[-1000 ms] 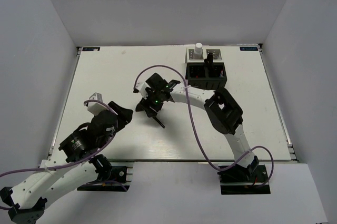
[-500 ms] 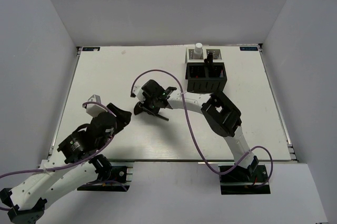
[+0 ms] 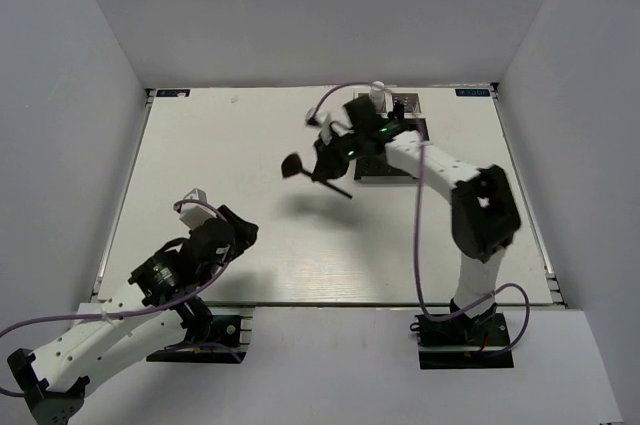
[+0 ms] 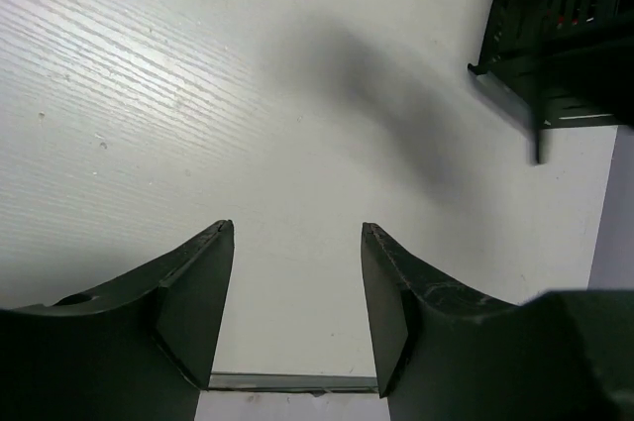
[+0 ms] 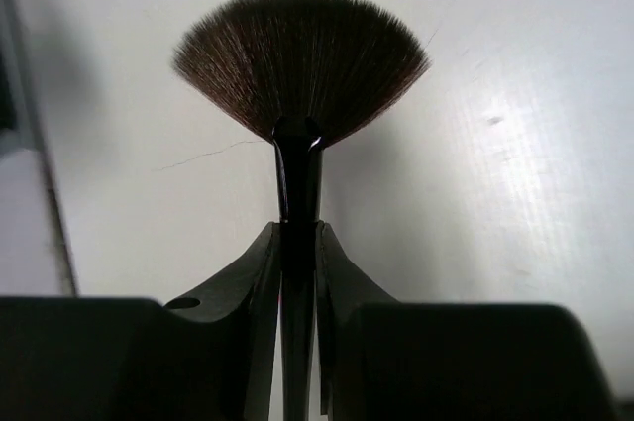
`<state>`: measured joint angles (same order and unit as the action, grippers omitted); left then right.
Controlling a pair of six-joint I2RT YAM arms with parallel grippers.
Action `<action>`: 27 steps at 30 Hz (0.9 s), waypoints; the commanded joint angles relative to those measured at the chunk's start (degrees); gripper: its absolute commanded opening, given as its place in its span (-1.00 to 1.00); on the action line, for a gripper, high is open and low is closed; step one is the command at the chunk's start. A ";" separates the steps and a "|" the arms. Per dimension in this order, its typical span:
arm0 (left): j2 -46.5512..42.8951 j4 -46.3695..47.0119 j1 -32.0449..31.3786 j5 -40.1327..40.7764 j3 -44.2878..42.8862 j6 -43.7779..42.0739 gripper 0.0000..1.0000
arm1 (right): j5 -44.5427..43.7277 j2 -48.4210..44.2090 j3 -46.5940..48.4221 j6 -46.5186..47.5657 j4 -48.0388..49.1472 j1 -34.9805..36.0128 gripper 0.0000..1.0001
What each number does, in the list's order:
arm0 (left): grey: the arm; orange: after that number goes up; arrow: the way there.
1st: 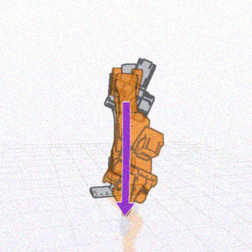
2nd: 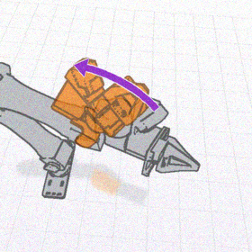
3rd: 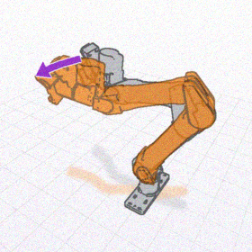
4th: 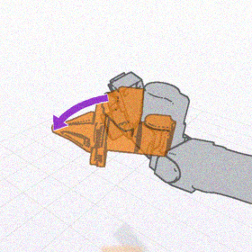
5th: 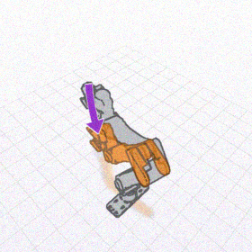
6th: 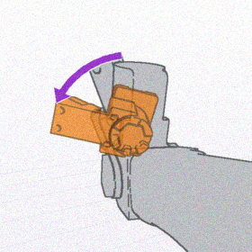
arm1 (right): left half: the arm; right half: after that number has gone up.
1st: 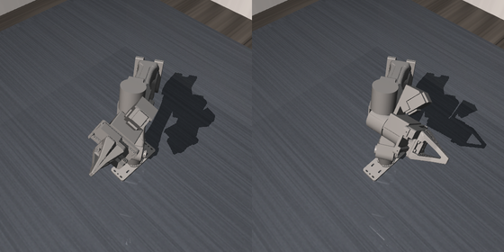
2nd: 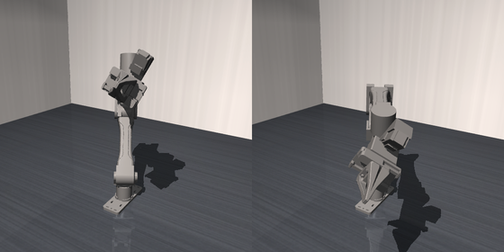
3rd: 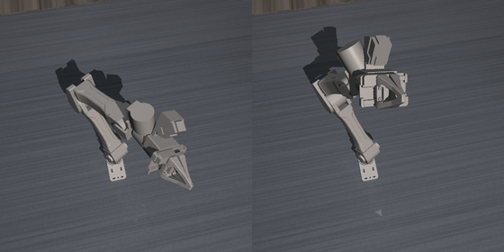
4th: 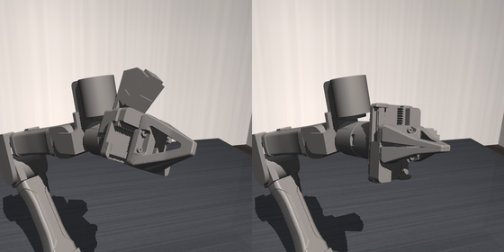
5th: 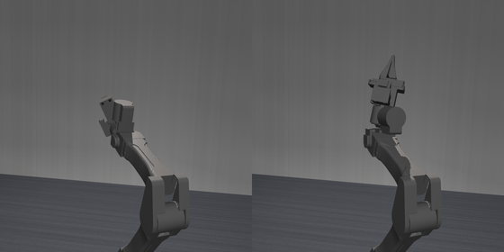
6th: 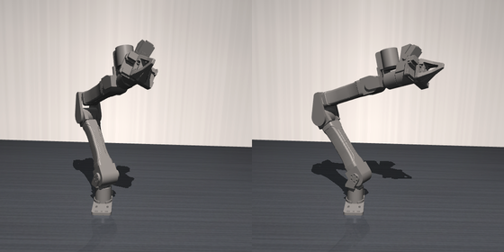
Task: Organize the makeup
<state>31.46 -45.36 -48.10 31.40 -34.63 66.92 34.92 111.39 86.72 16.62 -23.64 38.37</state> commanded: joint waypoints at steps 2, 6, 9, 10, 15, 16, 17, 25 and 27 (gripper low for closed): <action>0.26 4.75 0.02 -1.51 1.76 0.23 0.28 | 18.43 -13.38 -1.63 -4.38 7.09 -9.08 -1.00; 1.41 6.60 0.02 -2.39 2.73 -0.73 0.28 | 18.43 -21.55 -11.11 -10.28 25.34 -19.70 -1.00; 2.20 7.92 0.02 -3.27 3.69 -1.08 0.29 | 18.43 -24.38 -18.24 -12.75 38.12 -26.32 -1.00; 2.55 8.79 0.02 -3.45 3.87 -1.17 0.29 | 18.61 -24.47 -19.21 -12.67 41.45 -27.20 -1.00; 3.95 10.65 0.02 -4.24 4.40 -1.87 0.29 | 20.98 -22.28 -22.82 -13.01 52.44 -34.14 -1.00; 4.22 10.82 0.02 -4.15 4.22 -1.96 0.28 | 22.55 -21.66 -23.34 -14.15 55.60 -35.46 -1.00; 4.83 10.82 0.02 -4.24 4.05 -2.31 0.28 | 23.00 -19.83 -23.70 -15.55 61.98 -36.17 -1.00; 6.07 11.44 0.02 -4.50 4.31 -2.23 0.28 | 25.73 -10.16 -18.08 -26.03 73.47 -41.44 -1.00; 6.24 11.70 0.02 -4.50 4.48 -2.14 0.28 | 26.16 -8.74 -17.99 -26.03 75.39 -41.88 -1.00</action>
<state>37.71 -34.72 -48.10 27.14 -30.55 65.17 58.89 101.49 66.06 -7.22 43.18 -2.74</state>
